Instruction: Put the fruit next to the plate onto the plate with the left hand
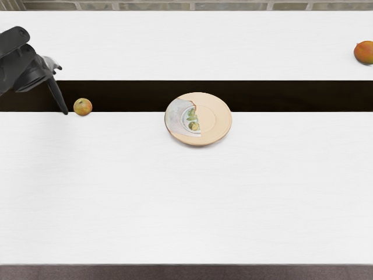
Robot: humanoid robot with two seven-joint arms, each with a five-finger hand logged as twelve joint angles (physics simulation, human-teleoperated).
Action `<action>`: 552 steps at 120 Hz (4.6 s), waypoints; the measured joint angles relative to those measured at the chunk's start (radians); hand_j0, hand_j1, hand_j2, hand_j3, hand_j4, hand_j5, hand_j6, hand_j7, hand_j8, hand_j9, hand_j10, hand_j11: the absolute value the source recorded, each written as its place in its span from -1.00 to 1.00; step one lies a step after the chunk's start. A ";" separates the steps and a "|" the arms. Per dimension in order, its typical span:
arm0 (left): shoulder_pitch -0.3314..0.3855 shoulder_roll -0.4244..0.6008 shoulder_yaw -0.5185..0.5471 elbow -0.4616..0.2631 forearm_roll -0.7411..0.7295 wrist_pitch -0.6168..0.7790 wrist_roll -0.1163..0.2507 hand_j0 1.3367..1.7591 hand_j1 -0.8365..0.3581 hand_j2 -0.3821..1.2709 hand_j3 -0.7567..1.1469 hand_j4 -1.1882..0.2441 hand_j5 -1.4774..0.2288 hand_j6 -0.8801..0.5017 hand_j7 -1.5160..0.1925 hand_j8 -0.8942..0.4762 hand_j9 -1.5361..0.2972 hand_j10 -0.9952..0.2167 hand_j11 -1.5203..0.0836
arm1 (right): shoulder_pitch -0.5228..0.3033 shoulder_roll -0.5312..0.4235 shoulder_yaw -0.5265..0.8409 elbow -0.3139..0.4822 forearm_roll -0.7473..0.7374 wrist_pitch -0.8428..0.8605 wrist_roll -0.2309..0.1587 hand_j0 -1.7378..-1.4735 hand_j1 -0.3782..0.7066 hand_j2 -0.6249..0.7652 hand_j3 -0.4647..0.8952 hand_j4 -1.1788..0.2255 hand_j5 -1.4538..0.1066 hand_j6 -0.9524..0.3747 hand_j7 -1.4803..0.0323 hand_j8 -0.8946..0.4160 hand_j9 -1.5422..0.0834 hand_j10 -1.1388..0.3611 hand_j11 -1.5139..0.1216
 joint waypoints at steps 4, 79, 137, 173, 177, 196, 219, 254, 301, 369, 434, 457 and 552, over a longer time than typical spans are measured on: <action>-0.010 -0.026 0.021 0.015 0.001 0.002 0.000 0.52 0.89 -0.53 -0.21 0.59 0.66 0.20 0.70 0.23 0.61 0.56 0.82 | 0.000 0.000 0.000 0.000 0.000 0.000 0.000 -0.40 -0.95 -0.10 -0.32 0.68 0.86 0.43 0.96 0.36 0.90 0.52 0.85; 0.017 -0.268 0.207 0.246 0.001 0.032 0.000 0.52 0.89 -0.52 -0.20 0.59 0.66 0.20 0.70 0.23 0.61 0.56 0.82 | 0.000 0.000 0.000 0.000 0.000 0.000 0.000 -0.40 -0.95 -0.10 -0.32 0.68 0.86 0.43 0.96 0.36 0.90 0.52 0.85; 0.073 -0.296 0.240 0.348 -0.008 0.057 0.000 0.52 0.85 -0.52 -0.20 0.56 0.63 0.17 0.67 0.20 0.58 0.53 0.79 | 0.000 0.000 0.000 0.000 0.000 0.000 0.000 -0.40 -0.95 -0.10 -0.32 0.68 0.86 0.43 0.96 0.36 0.90 0.52 0.85; 0.071 -0.296 0.260 0.351 -0.009 0.059 0.000 0.52 0.67 -0.50 -0.20 0.43 0.49 0.04 0.53 0.07 0.45 0.37 0.64 | 0.000 0.000 0.000 0.000 0.000 0.000 0.000 -0.40 -0.95 -0.10 -0.32 0.68 0.86 0.43 0.96 0.36 0.90 0.52 0.85; 0.068 -0.296 0.261 0.351 -0.009 0.059 0.000 0.52 0.66 -0.50 -0.20 0.42 0.48 0.03 0.52 0.06 0.44 0.37 0.63 | 0.000 0.000 0.000 0.000 0.000 0.000 0.000 -0.40 -0.95 -0.10 -0.32 0.68 0.86 0.43 0.96 0.36 0.90 0.52 0.85; 0.067 -0.296 0.263 0.350 -0.009 0.058 0.000 0.52 0.63 -0.49 -0.20 0.40 0.46 0.01 0.50 0.04 0.42 0.34 0.60 | 0.000 0.000 0.000 0.000 0.000 0.000 0.000 -0.40 -0.95 -0.10 -0.32 0.68 0.86 0.43 0.96 0.36 0.90 0.52 0.85; 0.058 -0.296 0.272 0.349 -0.009 0.058 0.000 0.52 0.63 -0.49 -0.20 0.40 0.46 0.01 0.50 0.04 0.42 0.34 0.60 | 0.000 0.000 0.000 0.000 0.000 0.000 0.000 -0.40 -0.95 -0.10 -0.32 0.68 0.86 0.43 0.96 0.36 0.90 0.52 0.85; 0.039 -0.296 0.275 0.344 -0.010 0.051 0.000 0.52 0.82 -0.52 -0.20 0.54 0.61 0.15 0.65 0.18 0.56 0.50 0.76 | 0.000 0.000 0.000 0.000 0.000 0.000 0.000 -0.40 -0.95 -0.10 -0.32 0.68 0.86 0.43 0.96 0.36 0.90 0.52 0.85; 0.026 -0.296 0.275 0.269 -0.010 0.049 0.000 0.52 0.90 -0.52 -0.20 0.59 0.66 0.20 0.71 0.24 0.61 0.57 0.82 | 0.000 0.000 0.000 0.000 0.000 0.000 0.000 -0.40 -0.95 -0.10 -0.32 0.68 0.86 0.43 0.96 0.36 0.90 0.52 0.85; 0.067 -0.296 0.314 0.261 -0.009 0.124 0.000 0.52 0.62 -0.49 -0.20 0.40 0.45 0.00 0.49 0.03 0.42 0.34 0.60 | 0.000 0.000 0.000 0.000 0.000 0.000 0.000 -0.40 -0.95 -0.10 -0.32 0.68 0.86 0.43 0.96 0.36 0.90 0.52 0.85; 0.069 -0.296 0.319 0.218 -0.015 0.126 0.000 0.52 0.30 -0.45 -0.20 0.17 0.21 -0.23 0.25 -0.20 0.19 0.07 0.34 | 0.000 0.000 0.000 0.000 0.000 0.000 0.000 -0.40 -0.95 -0.10 -0.32 0.68 0.86 0.43 0.96 0.36 0.90 0.52 0.85; 0.069 -0.296 0.319 0.207 -0.015 0.125 0.000 0.52 0.18 -0.44 -0.20 0.09 0.12 -0.32 0.16 -0.29 0.10 -0.03 0.24 | 0.000 0.000 0.000 0.000 0.000 0.000 0.000 -0.40 -0.95 -0.10 -0.32 0.68 0.86 0.43 0.96 0.36 0.90 0.52 0.85; 0.057 -0.296 0.318 0.189 -0.016 0.093 0.000 0.49 -0.10 -0.20 -0.20 -0.16 -0.33 -0.35 -0.30 -0.53 -0.33 -0.47 -0.25 | 0.000 0.000 0.000 0.000 0.000 0.000 0.000 -0.40 -0.95 -0.10 -0.32 0.68 0.86 0.43 0.96 0.36 0.90 0.52 0.85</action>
